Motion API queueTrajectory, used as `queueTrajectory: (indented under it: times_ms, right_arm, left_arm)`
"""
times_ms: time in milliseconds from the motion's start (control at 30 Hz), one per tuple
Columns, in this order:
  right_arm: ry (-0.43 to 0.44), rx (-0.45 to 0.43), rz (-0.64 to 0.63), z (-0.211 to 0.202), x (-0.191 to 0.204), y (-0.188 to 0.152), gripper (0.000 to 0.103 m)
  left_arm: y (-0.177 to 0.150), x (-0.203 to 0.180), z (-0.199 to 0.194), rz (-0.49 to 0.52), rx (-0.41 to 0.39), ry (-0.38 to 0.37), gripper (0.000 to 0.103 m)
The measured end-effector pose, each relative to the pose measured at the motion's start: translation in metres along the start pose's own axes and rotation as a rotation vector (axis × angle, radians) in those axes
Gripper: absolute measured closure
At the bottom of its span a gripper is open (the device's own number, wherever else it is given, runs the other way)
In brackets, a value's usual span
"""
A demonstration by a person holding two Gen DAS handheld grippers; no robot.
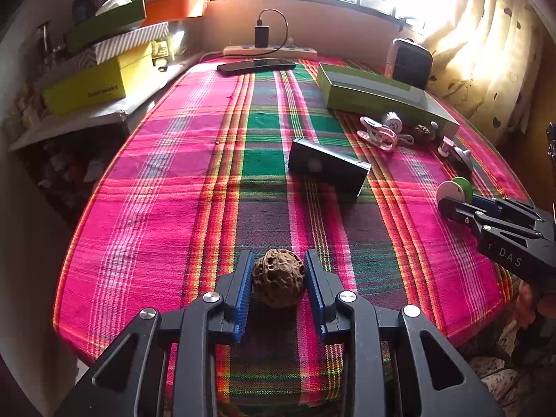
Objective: Organize objects
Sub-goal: 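Carry the walnut and spool with both tools over the open box tray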
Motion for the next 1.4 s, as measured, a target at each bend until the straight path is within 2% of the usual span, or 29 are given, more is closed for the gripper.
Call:
queueTrajectory:
  times_ms: [467, 800, 1033, 1400]
  right_arm:
    - [-0.015, -0.034, 0.016, -0.008, -0.01, 0.015, 0.07]
    - [-0.042, -0.079, 0.021, -0.015, -0.022, 0.042, 0.07]
    - [-0.039, -0.078, 0.048, -0.008, -0.035, 0.063, 0.07]
    - [-0.054, -0.078, 0.046, 0.001, -0.044, 0.089, 0.07]
  left_arm:
    - [0.04, -0.015, 0.0, 0.035, -0.034, -0.062, 0.075]
    - [0.087, -0.032, 0.002, 0.086, -0.066, -0.119, 0.075]
    - [0.12, -0.043, 0.011, 0.107, -0.067, -0.147, 0.075]
    - [0.157, -0.054, 0.021, 0.132, -0.079, -0.14, 0.075]
Point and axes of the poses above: each gripper's, at about its wrist camera, not at the fingertips, and z roughly the way its jaws point, x to its left, y to its top, the point moved 1 cm from there along z, roughly the way its jaws point, and after that the axes turned 12 degrees about x, right-handed, at the moved point
